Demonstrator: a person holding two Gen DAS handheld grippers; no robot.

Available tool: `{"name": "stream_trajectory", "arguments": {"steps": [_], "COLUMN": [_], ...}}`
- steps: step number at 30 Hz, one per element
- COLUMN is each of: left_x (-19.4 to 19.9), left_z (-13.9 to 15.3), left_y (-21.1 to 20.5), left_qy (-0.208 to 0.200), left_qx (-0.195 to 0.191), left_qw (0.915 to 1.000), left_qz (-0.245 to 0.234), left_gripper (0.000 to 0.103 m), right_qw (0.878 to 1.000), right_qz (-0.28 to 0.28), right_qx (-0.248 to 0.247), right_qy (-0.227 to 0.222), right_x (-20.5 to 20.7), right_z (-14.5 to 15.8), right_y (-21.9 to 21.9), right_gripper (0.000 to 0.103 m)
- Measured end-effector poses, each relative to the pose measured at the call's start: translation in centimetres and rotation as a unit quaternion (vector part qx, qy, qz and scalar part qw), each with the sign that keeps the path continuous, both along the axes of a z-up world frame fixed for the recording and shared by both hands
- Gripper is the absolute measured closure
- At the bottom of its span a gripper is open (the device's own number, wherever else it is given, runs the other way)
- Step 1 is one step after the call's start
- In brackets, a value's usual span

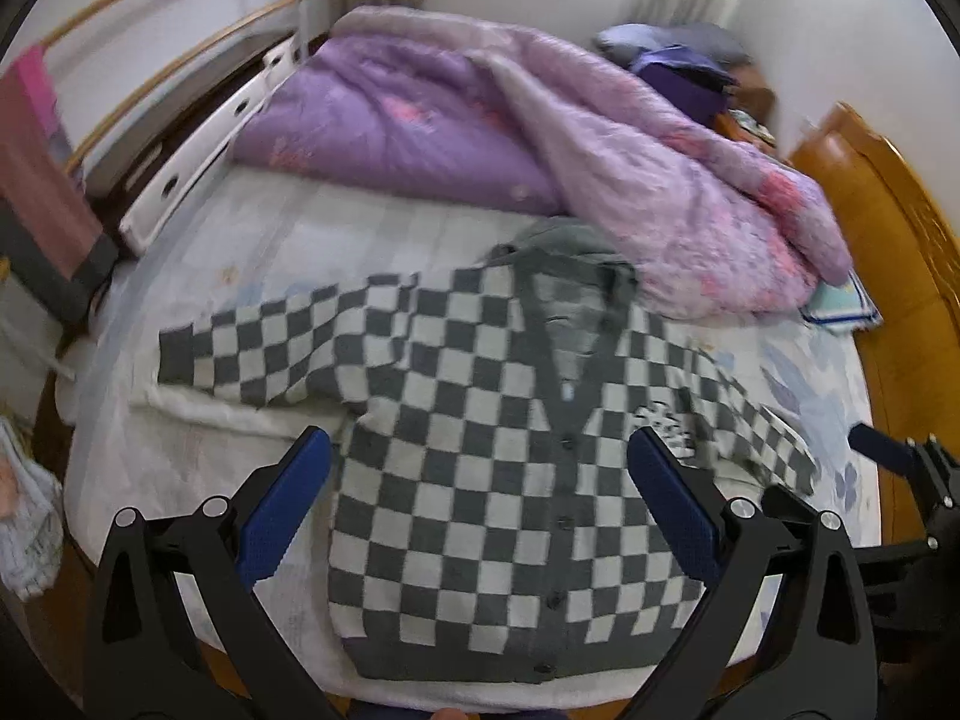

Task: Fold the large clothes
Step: 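Grasp the cardigan sleeve cuff with the left gripper and lift it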

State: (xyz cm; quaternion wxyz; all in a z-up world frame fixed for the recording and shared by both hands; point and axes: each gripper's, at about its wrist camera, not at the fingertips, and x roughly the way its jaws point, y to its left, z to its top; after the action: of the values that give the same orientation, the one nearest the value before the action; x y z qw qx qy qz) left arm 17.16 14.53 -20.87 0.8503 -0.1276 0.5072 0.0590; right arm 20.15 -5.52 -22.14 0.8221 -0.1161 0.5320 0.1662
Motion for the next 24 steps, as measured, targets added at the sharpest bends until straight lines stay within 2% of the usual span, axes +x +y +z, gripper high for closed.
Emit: {"name": "stream_trajectory", "arguments": {"steps": [2,4,7,11,13,15,17,19,23,24], "left_x": [0.6,1.3,2.2,2.8,2.6,2.4,2.0,1.1,-0.5,-0.6], "left_z": [-2.2,-4.6,-8.4,-13.8,-15.9,-18.3,-21.3,-24.3,-29.0,-30.0], "left_y": [3.3,6.9,13.0,21.1,25.5,29.1,32.7,36.4,41.9,42.9], "left_qy": [0.011,0.023,0.038,0.077,0.066,0.068,0.08,0.088,0.078,0.076], "left_qx": [-0.017,-0.025,-0.04,-0.081,-0.115,-0.131,-0.156,-0.183,-0.229,-0.231], "left_qw": [0.9997,0.9992,0.9972,0.99,0.985,0.9807,0.9705,0.9554,0.9235,0.9196], "left_qz": [0.011,0.022,0.05,0.087,0.111,0.129,0.166,0.214,0.298,0.308], "left_gripper": [0.005,0.005,0.005,0.006,0.006,0.006,0.006,0.006,0.006,0.006], "right_qw": [0.999,0.998,0.995,0.99,0.989,0.987,0.984,0.979,0.977,0.977], "right_qz": [-0.009,-0.015,-0.028,-0.029,-0.026,-0.027,-0.024,-0.025,-0.028,-0.032], "right_qx": [0.015,0.011,0.012,0.05,0.069,0.084,0.104,0.122,0.123,0.119], "right_qy": [0.032,0.053,0.098,0.127,0.131,0.132,0.142,0.158,0.171,0.172], "right_x": [1.2,2.4,4.5,6.5,7.6,8.4,9.2,9.9,11.0,11.2], "right_z": [-2.2,-4.3,-8.6,-13.2,-15.7,-17.8,-20.1,-22.4,-25.9,-26.6], "right_y": [1.5,3.2,6.4,10.1,12.3,14.0,15.8,17.4,20.3,20.6], "right_gripper": [0.013,0.039,0.056,0.069,0.072,0.073,0.073,0.073,0.073,0.073]}}
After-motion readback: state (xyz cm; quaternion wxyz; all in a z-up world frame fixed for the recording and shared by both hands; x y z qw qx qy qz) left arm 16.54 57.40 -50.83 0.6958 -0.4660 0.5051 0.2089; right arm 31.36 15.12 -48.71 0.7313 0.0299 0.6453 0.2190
